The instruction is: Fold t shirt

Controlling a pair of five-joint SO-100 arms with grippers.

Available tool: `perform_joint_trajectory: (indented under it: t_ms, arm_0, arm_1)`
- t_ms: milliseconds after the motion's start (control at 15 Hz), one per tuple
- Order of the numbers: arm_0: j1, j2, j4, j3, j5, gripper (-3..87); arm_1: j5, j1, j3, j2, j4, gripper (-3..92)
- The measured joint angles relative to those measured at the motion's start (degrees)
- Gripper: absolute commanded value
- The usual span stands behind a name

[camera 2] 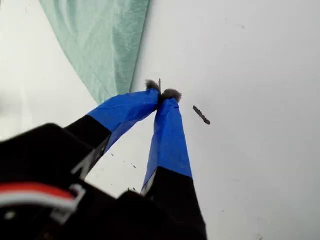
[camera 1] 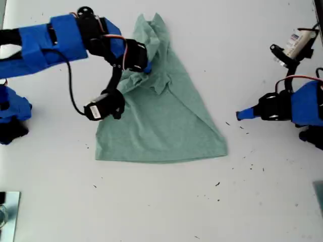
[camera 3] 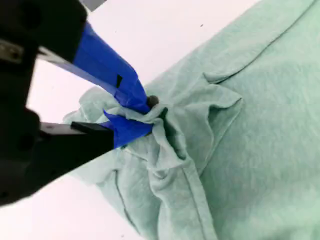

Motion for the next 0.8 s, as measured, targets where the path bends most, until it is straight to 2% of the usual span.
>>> perform_joint_trajectory:
  t_ms: [67, 133, 267, 333, 400, 533, 600, 667, 800]
  arm_0:
    - [-0.2, -6.8, 0.2, -5.5, -0.4, 29.7]
    - [-1.1, -12.5, 0.4, -9.4, -0.4, 32.6]
    - [-2.9, -13.9, 4.0, -12.7, -0.4, 23.3]
    - [-3.6, -10.9, 8.3, -12.5, -0.4, 20.4]
    - [-4.1, -4.1, 11.1, -11.6, -0.5, 20.0]
    - [-5.0, 13.9, 17.1, -6.0, -0.4, 13.1]
    - [-5.4, 23.2, 16.9, 1.4, -0.5, 11.5]
    - [-5.5, 32.9, 14.0, 11.7, -1.2, 5.2]
    - [-5.4, 53.9, 4.2, 38.9, -4.5, 3.0]
  arm_1:
    - [0.6, -0.8, 0.0, 0.0, 0.0, 2.4]
    - [1.0, -1.3, 0.0, 0.0, 0.0, 2.4]
    - [1.2, -1.7, 0.0, 0.0, 0.0, 2.4]
    - [1.2, -1.8, 0.0, 0.0, 0.0, 2.4]
    - [1.2, -1.8, 0.0, 0.0, 0.0, 2.4]
    - [1.2, -1.8, 0.0, 0.0, 0.0, 2.4]
    - [1.2, -1.8, 0.0, 0.0, 0.0, 2.4]
    - [1.2, -1.8, 0.0, 0.0, 0.0, 2.4]
    - [1.1, -1.8, 0.0, 0.0, 0.0, 2.4]
